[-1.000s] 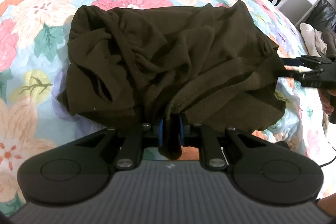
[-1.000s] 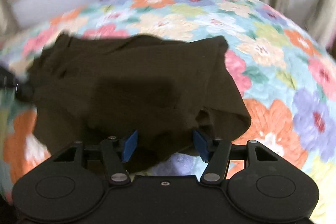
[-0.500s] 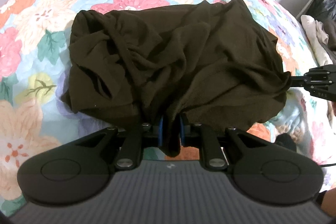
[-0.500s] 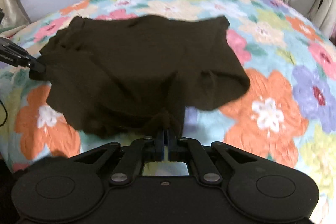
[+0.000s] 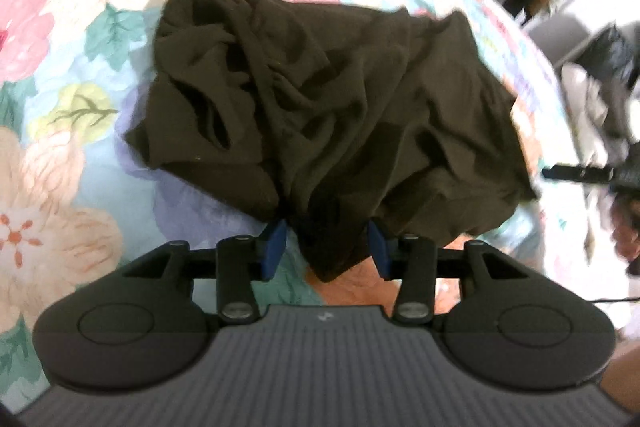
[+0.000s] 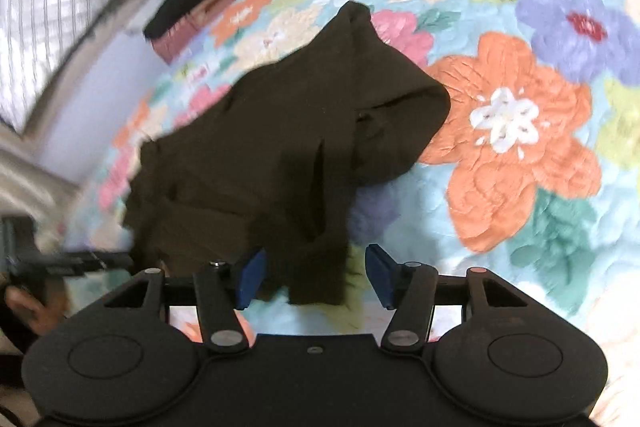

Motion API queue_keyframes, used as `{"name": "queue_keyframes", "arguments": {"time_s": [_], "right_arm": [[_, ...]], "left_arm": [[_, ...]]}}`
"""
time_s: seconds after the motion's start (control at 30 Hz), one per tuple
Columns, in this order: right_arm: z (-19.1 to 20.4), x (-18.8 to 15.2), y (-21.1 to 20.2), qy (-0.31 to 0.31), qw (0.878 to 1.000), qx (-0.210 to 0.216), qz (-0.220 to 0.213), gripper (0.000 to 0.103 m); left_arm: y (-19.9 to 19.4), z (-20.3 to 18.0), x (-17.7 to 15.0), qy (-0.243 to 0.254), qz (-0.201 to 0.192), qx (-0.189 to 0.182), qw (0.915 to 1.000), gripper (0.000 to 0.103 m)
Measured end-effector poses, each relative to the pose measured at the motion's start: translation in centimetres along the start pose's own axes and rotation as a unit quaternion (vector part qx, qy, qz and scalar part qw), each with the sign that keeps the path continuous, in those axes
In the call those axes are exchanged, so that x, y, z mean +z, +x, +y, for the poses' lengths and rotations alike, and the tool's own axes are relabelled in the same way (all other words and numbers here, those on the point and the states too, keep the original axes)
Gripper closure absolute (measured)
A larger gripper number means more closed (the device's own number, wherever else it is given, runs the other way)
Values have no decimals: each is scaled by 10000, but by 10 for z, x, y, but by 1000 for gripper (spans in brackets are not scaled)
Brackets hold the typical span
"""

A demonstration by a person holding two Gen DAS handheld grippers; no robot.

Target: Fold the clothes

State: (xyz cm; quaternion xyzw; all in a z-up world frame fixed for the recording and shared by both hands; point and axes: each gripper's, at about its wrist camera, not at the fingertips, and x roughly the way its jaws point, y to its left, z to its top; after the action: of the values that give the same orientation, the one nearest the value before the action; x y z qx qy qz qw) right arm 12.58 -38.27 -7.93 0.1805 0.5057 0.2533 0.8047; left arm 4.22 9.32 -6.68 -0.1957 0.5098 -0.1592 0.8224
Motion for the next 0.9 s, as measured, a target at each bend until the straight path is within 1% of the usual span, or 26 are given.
{"name": "queue_keyframes", "arguments": {"time_s": [0.1, 0.17, 0.23, 0.3, 0.37, 0.4, 0.47, 0.5, 0.53, 0.57, 0.6, 0.63, 0.67, 0.73, 0.8, 0.87, 0.9], "right_arm": [[-10, 0, 4, 425, 9989, 191, -61, 40], [-14, 0, 12, 560, 9983, 173, -19, 40], [-13, 0, 23, 592, 9982, 128, 18, 40], [-12, 0, 35, 632, 9979, 120, 80, 39], [-13, -1, 44, 627, 9979, 136, 130, 35], [-14, -1, 47, 606, 9980, 91, 126, 35], [-13, -3, 51, 599, 9981, 53, 117, 34], [-9, -5, 51, 461, 9988, 24, 135, 34], [-5, -7, 52, 322, 9994, -5, 153, 42], [0, -8, 52, 133, 9997, -99, 167, 89], [5, -9, 52, -166, 9992, -325, 154, 94], [10, -10, 52, -383, 9982, -462, 99, 95], [12, -8, 51, -445, 9977, -514, 54, 95], [16, 4, 48, -418, 9980, -468, 122, 95], [25, 29, 44, -490, 9977, -420, 191, 95], [37, 68, 40, -523, 9977, -317, 277, 95], [45, 93, 36, -505, 9981, -245, 239, 95]], "left_arm": [[-9, 13, 6, -400, -141, -237, 9988, 56], [-10, 17, 9, -618, -208, -319, 9974, 54], [-1, 13, 9, -582, -138, -193, 9980, 52], [15, 7, 5, -501, 69, -101, 9987, 47], [32, 6, 0, -656, 294, -84, 9974, 44], [40, 5, -2, -730, 360, -52, 9967, 43], [43, -3, -6, -650, 277, 106, 9974, 45], [44, -9, -6, -514, 213, 140, 9984, 52], [44, -13, -6, -407, 160, 102, 9990, 66], [47, -15, -6, -354, 157, 33, 9992, 93], [49, -16, -6, -315, 187, -5, 9993, 94], [50, -17, -5, -283, 184, 35, 9994, 95], [50, -19, -1, -248, 142, 127, 9995, 95], [42, -24, 14, -135, 16, 254, 9996, 95], [26, -32, 39, 50, -244, 324, 9992, 95], [11, -37, 81, 115, -471, 265, 9985, 95], [4, -38, 104, 114, -581, 214, 9980, 95]]}}
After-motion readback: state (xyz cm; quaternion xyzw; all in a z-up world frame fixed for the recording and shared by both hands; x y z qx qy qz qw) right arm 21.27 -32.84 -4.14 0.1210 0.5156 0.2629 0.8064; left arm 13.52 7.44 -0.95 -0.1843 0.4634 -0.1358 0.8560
